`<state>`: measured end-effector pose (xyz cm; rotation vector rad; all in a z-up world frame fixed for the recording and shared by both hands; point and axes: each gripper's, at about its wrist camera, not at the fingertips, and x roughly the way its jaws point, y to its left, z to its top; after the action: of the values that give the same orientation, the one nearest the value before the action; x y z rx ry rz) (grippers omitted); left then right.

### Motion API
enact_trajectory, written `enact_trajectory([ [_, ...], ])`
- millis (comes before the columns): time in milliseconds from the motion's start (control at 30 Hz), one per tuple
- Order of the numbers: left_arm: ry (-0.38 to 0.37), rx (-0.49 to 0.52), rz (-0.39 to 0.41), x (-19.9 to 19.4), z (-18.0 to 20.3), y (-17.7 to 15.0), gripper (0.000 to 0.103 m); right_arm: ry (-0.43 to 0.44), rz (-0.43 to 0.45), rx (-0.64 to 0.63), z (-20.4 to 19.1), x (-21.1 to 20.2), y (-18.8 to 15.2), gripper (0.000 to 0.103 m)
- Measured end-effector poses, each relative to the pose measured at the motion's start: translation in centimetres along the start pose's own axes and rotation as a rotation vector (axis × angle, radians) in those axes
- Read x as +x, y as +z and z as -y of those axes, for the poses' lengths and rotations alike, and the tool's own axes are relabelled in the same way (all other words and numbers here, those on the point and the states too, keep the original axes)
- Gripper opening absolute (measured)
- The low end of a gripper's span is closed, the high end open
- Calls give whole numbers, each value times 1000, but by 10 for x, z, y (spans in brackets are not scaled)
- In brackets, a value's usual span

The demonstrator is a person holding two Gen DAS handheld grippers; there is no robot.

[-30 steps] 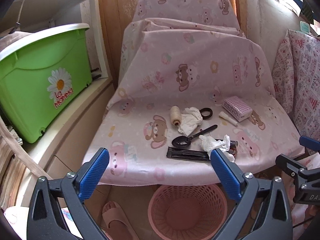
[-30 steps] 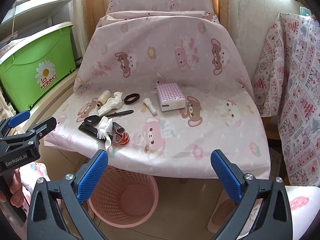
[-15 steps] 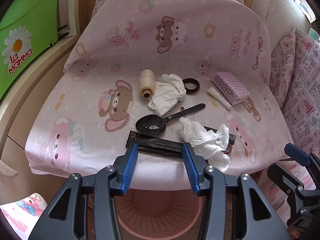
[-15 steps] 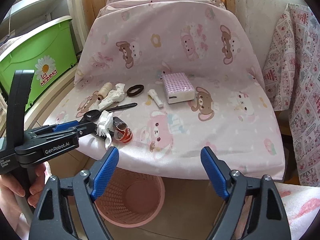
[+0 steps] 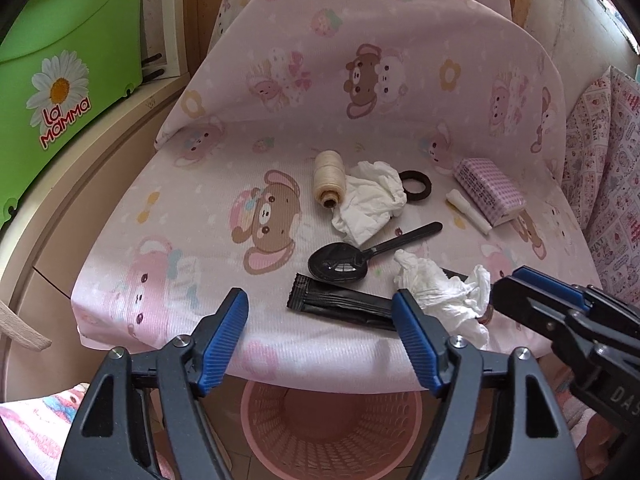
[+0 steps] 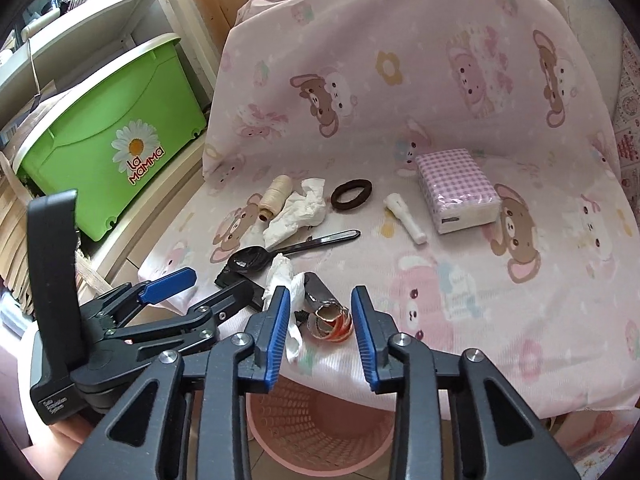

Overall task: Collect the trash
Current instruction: 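Reach the left tool to the white tissue by the black comb and close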

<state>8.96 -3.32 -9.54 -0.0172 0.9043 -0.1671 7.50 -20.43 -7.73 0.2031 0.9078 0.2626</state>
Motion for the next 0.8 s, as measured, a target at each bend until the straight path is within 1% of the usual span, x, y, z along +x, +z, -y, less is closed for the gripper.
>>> enact_trajectory([
  [100, 4, -18, 16, -6, -5, 2, 73, -18, -17, 12, 3, 9, 2, 32],
  [233, 25, -12, 40, -13, -7, 2, 72, 2, -44, 47, 10, 17, 2, 26],
  [300, 29, -1, 54, -16, -6, 3, 72, 15, -54, 64, 12, 19, 1, 21],
  [333, 30, 6, 61, -18, -4, 3, 72, 24, -59, 75, 14, 20, 1, 15],
  [367, 30, 13, 66, -19, -3, 3, 72, 29, -54, 86, 16, 20, 2, 11],
  [433, 23, 24, 70, -21, 1, 3, 72, 33, -21, 114, 20, 14, 3, 7],
  [467, 11, 28, 66, -21, 2, 2, 72, 29, -8, 120, 21, 11, 4, 7],
  [533, -30, 32, 54, -21, 6, 1, 71, -6, 25, 126, 24, 4, 6, 6],
  [600, -86, 35, 41, -21, 10, 0, 64, -39, 48, 129, 28, -3, 8, 6],
  [667, -132, 47, 35, -21, 17, -1, 55, -71, 65, 130, 33, -9, 10, 6],
  [700, -153, 56, 32, -20, 21, -1, 53, -81, 66, 125, 35, -11, 11, 6],
  [767, -204, 77, 16, -17, 30, -1, 45, -125, 64, 115, 38, -14, 12, 6],
  [800, -231, 84, 9, -15, 35, 0, 43, -153, 65, 105, 39, -16, 12, 6],
])
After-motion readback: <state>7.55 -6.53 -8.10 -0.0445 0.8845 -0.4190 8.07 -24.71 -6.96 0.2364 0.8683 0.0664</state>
